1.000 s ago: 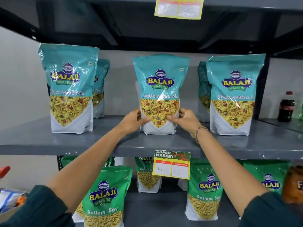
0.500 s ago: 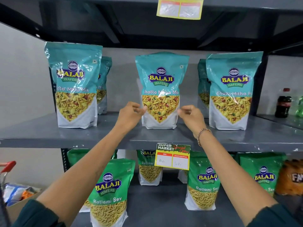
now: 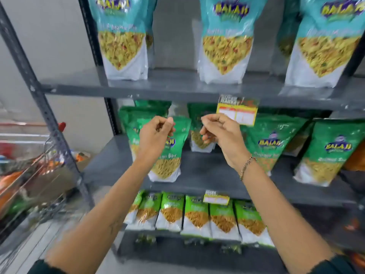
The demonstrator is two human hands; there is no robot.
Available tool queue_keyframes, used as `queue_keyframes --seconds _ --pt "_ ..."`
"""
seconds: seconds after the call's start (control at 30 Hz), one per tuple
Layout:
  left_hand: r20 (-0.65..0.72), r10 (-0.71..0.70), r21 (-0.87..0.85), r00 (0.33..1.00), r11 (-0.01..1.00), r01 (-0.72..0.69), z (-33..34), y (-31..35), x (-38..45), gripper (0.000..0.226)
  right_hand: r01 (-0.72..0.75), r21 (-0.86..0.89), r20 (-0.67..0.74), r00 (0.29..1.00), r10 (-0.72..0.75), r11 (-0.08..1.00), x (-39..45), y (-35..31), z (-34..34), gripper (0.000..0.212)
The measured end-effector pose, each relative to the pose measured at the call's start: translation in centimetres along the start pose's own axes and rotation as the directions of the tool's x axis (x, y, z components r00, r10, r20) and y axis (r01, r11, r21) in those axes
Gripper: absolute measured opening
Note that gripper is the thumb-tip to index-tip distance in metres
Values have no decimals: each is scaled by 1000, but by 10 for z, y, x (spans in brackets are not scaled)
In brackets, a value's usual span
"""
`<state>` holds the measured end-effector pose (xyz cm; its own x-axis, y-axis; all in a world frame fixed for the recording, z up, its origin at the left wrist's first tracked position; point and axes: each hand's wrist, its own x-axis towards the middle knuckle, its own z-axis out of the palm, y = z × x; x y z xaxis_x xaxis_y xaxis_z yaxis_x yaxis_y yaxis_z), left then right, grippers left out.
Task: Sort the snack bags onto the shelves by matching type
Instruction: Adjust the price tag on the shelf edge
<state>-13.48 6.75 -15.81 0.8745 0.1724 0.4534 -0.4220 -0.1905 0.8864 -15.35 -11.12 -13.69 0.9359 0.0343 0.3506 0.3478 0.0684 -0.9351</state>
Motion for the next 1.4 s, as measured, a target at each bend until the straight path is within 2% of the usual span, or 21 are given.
queue_keyframes --seconds 0.13,0.23,0.3,0.33,0.37,0.4,0.5,0.57,0.63,0.7,0.8,0.9,1.23,1.4 --pt "29 -262 183 965 950 253 -24 -65 -29 35 -235 -20 35 971 235 972 -18 77 14 6" --pt "32 -399 371 916 856 360 -40 -109 -37 38 -367 -60 -14 930 367 928 -19 130 23 6" --pt "16 -451 457 893 797 394 -47 -134 -34 26 -420 -113 -71 907 415 900 -14 163 27 6" --pt "2 -477 443 879 789 427 -48 -141 -31 13 -428 -151 -92 904 418 891 -10 179 28 7" --pt "-9 -503 419 864 783 460 -50 -151 -26 12 -425 -202 -109 905 411 883 -5 193 29 5" --pt "-11 -522 406 853 777 481 -51 -159 -19 28 -411 -258 -115 912 394 874 0 205 30 4" --pt "28 -539 462 842 754 467 -51 -177 -2 65 -373 -437 -58 920 388 818 16 226 31 42" --pt "88 -564 461 821 754 468 -51 -187 6 77 -359 -482 -4 913 407 799 27 232 33 66" --pt "133 -585 459 800 752 473 -51 -197 11 85 -339 -472 51 911 409 814 37 239 35 78" --pt "139 -598 453 789 747 486 -50 -210 15 94 -310 -460 68 922 381 832 45 249 37 73" --pt "44 -557 450 830 752 481 -41 -212 14 75 -323 -359 44 931 362 876 50 252 37 56" --pt "-16 -496 445 868 774 451 -27 -212 10 70 -320 -308 21 939 342 896 48 250 25 51" --pt "139 -443 363 886 855 370 82 -204 29 59 -322 -243 -146 945 293 915 58 245 -82 50" --pt "163 -439 375 884 856 356 114 -206 41 54 -347 -305 -189 935 301 887 72 251 -107 41"
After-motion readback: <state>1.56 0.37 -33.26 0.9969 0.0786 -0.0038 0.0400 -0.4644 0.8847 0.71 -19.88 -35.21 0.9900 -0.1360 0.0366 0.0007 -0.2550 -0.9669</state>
